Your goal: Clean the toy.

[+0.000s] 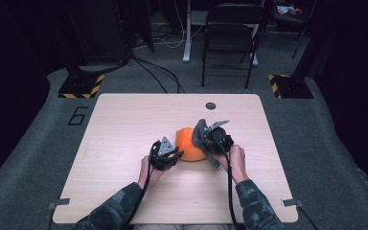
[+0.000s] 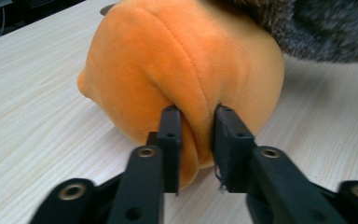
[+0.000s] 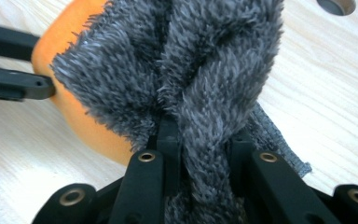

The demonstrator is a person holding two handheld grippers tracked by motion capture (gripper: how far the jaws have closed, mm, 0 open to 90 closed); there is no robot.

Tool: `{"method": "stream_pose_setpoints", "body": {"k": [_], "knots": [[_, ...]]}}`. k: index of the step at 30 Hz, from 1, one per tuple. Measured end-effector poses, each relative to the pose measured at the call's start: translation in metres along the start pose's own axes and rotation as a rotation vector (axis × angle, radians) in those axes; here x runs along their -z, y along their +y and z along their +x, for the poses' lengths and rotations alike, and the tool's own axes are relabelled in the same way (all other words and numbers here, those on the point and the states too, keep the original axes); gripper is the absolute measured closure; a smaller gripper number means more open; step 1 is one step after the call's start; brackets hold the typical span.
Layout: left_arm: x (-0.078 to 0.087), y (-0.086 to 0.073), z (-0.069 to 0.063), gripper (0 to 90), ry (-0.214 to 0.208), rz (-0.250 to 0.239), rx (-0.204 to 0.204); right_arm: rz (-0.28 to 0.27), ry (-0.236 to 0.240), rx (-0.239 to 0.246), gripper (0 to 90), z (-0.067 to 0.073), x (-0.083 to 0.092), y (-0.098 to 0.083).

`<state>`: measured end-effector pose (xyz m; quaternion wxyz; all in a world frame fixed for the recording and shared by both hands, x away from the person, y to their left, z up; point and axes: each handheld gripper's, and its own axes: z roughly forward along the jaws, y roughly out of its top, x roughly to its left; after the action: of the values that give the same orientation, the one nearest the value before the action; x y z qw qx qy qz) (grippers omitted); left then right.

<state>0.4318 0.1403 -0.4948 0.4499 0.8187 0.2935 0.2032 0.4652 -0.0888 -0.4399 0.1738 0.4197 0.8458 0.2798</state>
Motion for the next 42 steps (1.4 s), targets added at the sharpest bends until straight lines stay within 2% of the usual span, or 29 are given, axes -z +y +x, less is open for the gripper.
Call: {"method": "stream_pose_setpoints", "body": {"k": [4, 6, 7, 9, 14, 18, 21, 26, 28, 30, 31, 34, 36, 42], "knots": [[0.002, 0.0, -0.003, 52.0, 0.042, 0.012, -0.009, 0.002, 0.003, -0.012, 73.8, -0.004, -0.001, -0.002], [0.0, -0.001, -0.004, 48.4, 0.044, 0.028, -0.008, 0.009, -0.002, -0.022, 73.8, -0.003, -0.002, -0.004], [-0.002, -0.002, -0.004, 47.9, 0.042, 0.03, -0.004, 0.008, -0.007, -0.011, 73.8, -0.004, -0.003, -0.004], [-0.005, -0.003, -0.005, 50.6, 0.043, 0.029, -0.015, 0.008, -0.001, -0.013, 73.8, -0.005, -0.004, -0.005], [-0.007, -0.005, -0.006, 70.2, 0.036, 0.014, -0.027, 0.005, -0.006, -0.021, 73.7, -0.005, -0.005, -0.006], [-0.005, -0.004, -0.006, 76.7, 0.031, 0.007, -0.041, 0.001, -0.003, -0.016, 73.6, -0.006, -0.004, -0.006], [-0.003, -0.002, -0.006, 78.6, 0.034, -0.008, -0.053, -0.012, -0.004, -0.023, 73.7, -0.007, 0.004, -0.002], [0.001, 0.002, -0.007, 79.5, 0.022, -0.027, -0.066, -0.065, 0.001, -0.019, 73.7, -0.003, 0.022, 0.007], [0.003, 0.004, -0.011, 79.6, 0.015, -0.034, -0.086, -0.096, 0.003, 0.011, 73.7, 0.004, 0.029, 0.012], [0.004, 0.006, -0.015, 79.5, 0.009, -0.04, -0.108, -0.109, 0.01, 0.027, 73.7, 0.012, 0.033, 0.016], [0.004, 0.007, -0.017, 79.5, 0.007, -0.05, -0.109, -0.116, 0.009, 0.05, 73.7, 0.017, 0.033, 0.018], [0.006, 0.008, -0.021, 79.5, 0.007, -0.037, -0.134, -0.099, 0.004, 0.094, 73.6, 0.031, 0.03, 0.021], [0.005, 0.007, -0.02, 79.5, 0.001, -0.032, -0.127, -0.082, -0.048, 0.128, 73.7, 0.036, 0.025, 0.021], [0.002, 0.004, -0.016, 79.3, 0.0, -0.021, -0.107, -0.055, -0.034, 0.102, 73.7, 0.024, 0.016, 0.016]]}}
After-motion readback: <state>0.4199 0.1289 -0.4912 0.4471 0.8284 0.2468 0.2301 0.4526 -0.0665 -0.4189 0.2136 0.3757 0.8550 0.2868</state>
